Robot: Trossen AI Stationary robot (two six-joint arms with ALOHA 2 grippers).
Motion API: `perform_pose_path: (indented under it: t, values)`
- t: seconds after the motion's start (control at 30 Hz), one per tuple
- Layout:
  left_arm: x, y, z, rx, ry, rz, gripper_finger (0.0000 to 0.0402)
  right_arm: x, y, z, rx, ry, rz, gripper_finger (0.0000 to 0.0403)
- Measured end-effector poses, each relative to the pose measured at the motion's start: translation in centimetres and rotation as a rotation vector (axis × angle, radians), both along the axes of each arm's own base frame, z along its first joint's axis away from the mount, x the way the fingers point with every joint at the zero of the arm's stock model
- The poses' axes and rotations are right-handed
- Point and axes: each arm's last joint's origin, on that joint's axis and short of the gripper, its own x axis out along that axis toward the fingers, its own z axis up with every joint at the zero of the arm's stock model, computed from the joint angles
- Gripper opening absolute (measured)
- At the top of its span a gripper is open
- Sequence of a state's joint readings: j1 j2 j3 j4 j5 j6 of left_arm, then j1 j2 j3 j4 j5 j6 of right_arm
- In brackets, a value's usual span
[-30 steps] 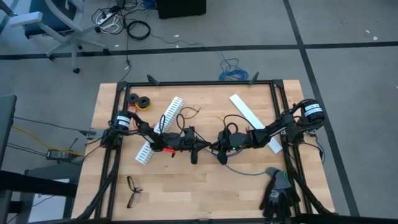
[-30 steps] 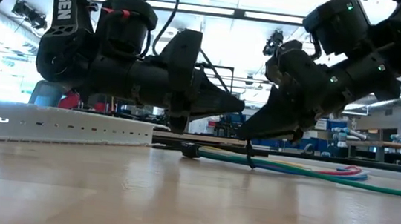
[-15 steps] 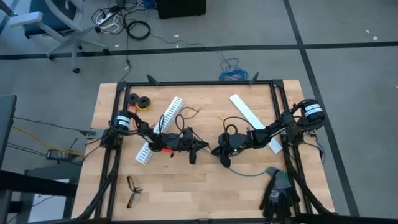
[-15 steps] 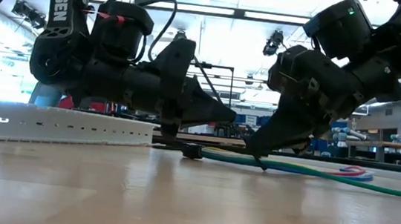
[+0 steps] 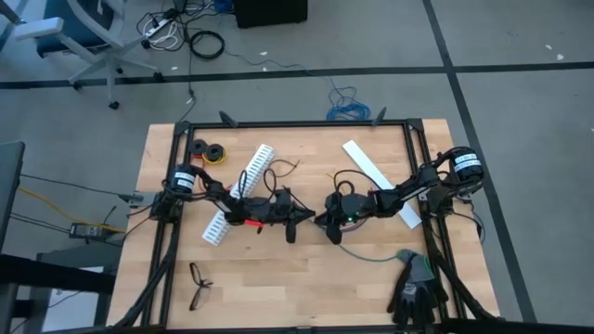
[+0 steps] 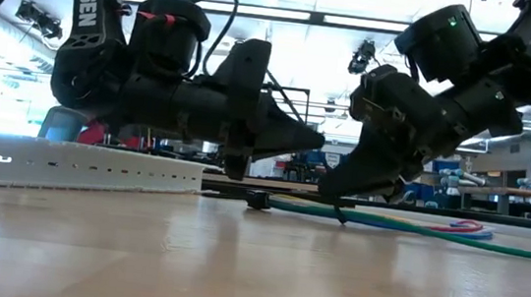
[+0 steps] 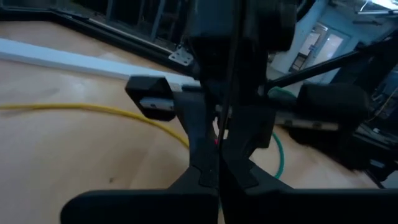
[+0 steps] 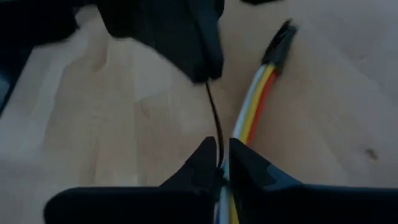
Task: Ziptie cables
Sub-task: Wrap the cable wires with the black zip tie
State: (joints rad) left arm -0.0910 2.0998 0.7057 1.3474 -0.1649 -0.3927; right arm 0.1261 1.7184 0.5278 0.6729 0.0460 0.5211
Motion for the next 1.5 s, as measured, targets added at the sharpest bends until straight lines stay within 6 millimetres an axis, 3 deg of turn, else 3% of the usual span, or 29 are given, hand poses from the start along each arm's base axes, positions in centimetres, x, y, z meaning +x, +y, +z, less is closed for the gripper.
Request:
perform_pose_path:
  t: [0.13,0.5,0.93,1.17,1.33,1.5]
  values:
    - [0.1,0.2,0.0,0.000,0.002,0.001,0.0000,-0.1,0.0,-0.1,-0.024,0.018,-0.002,0.0004]
    - [0.2,0.6,0.0,-0.005,0.000,0.003,0.0000,-0.1,0.1,-0.1,0.002,0.017,0.005,0.0002]
    - [0.2,1.5,0.4,-0.011,-0.042,0.021,0.0000,-0.7,1.7,-0.6,0.030,0.094,0.033,0.0000]
    - [0.2,2.0,0.3,-0.032,-0.034,0.074,0.0000,-0.7,1.9,-2.0,0.070,0.148,0.022,0.0000]
    - [0.2,2.0,0.1,-0.036,-0.020,0.035,0.0001,-0.5,2.0,-2.1,0.051,0.104,0.045,0.0002]
    - [0.2,1.8,0.3,-0.068,-0.024,-0.033,0.0017,0.0,2.0,-1.3,0.023,-0.004,0.099,0.0030]
